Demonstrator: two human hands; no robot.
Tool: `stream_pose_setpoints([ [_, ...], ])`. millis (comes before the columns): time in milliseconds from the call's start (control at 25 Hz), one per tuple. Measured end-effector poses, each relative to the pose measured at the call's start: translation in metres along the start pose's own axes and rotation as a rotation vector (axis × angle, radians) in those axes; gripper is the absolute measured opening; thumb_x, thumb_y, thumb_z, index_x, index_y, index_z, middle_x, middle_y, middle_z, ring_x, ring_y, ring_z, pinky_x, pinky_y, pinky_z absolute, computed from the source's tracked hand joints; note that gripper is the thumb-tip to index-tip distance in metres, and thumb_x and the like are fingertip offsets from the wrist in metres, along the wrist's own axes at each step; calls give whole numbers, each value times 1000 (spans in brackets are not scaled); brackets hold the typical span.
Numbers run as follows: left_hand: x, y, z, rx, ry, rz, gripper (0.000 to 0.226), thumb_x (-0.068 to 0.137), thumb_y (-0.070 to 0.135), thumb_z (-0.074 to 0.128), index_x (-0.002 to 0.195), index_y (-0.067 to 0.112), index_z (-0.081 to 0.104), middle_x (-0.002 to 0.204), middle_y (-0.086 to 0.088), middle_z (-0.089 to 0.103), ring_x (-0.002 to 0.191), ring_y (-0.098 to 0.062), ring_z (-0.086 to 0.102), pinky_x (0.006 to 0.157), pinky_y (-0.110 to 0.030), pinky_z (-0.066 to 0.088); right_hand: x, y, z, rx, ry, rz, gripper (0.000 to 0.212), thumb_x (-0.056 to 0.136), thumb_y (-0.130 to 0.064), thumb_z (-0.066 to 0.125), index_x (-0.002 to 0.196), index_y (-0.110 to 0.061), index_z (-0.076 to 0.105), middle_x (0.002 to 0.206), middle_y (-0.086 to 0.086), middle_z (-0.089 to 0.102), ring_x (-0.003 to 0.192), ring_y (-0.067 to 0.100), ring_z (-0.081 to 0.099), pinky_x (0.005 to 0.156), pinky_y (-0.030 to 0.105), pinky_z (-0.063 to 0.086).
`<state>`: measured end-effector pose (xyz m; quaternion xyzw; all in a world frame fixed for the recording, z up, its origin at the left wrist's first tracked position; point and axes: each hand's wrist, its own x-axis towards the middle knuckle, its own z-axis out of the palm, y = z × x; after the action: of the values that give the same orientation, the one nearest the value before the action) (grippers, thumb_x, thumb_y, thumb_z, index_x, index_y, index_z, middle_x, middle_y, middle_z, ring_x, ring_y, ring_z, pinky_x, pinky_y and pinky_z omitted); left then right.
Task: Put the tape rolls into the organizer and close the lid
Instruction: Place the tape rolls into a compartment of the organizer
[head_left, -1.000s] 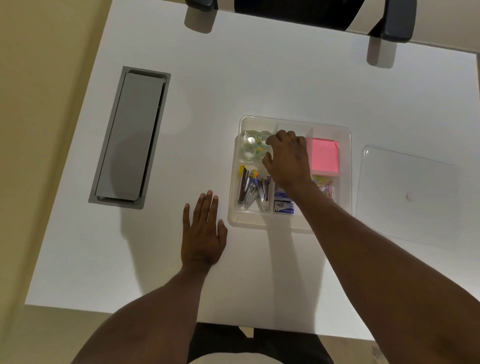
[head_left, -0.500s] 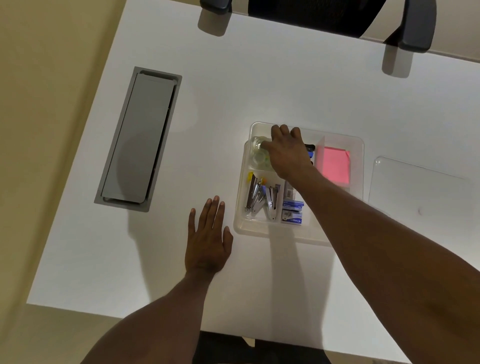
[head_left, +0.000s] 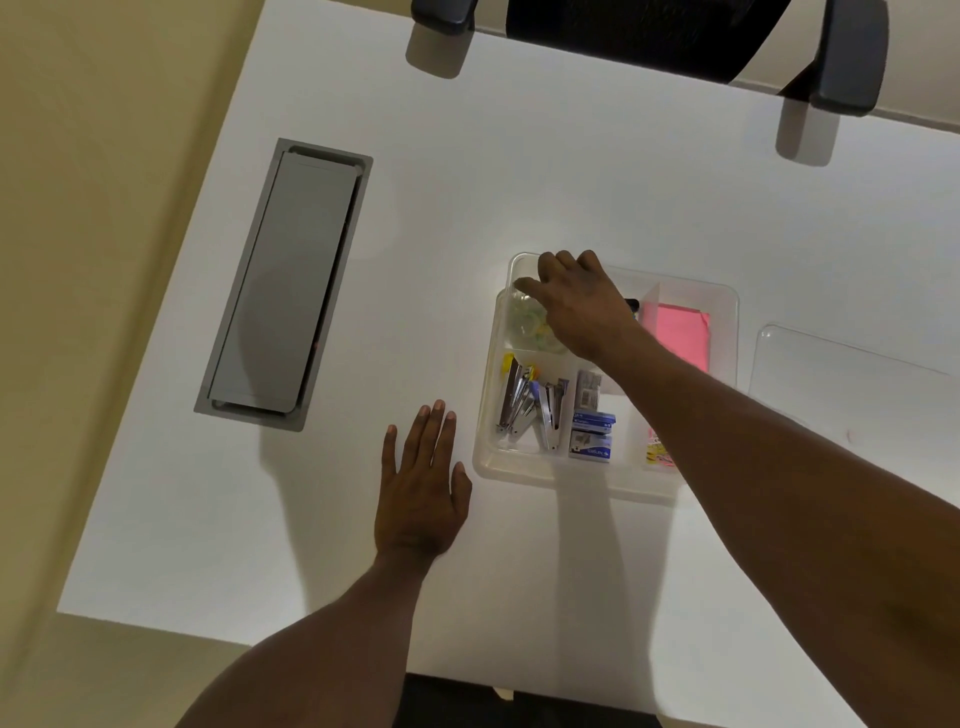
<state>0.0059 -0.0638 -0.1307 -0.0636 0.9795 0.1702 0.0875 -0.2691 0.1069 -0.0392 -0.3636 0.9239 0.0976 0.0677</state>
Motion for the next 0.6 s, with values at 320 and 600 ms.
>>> stream_pose_setpoints([
  [320, 0, 2, -4, -10, -22, -9, 67, 108, 50, 8, 168, 22, 18, 177, -3, 23, 166, -24, 20, 132, -60, 22, 1, 12, -7, -92, -22, -110, 38, 94, -7, 59, 130, -21, 60, 109, 11, 54, 100, 29, 54, 89, 42, 40],
  [600, 0, 2, -3, -4, -27, -12, 67, 108, 50, 11, 168, 22, 19, 178, -3, 22, 166, -23, 20, 133, -59, 22, 0, 12, -10, -129, -7, -173, 27, 88, -14, 70, 115, -20, 71, 105, 9, 54, 98, 28, 53, 87, 41, 41],
])
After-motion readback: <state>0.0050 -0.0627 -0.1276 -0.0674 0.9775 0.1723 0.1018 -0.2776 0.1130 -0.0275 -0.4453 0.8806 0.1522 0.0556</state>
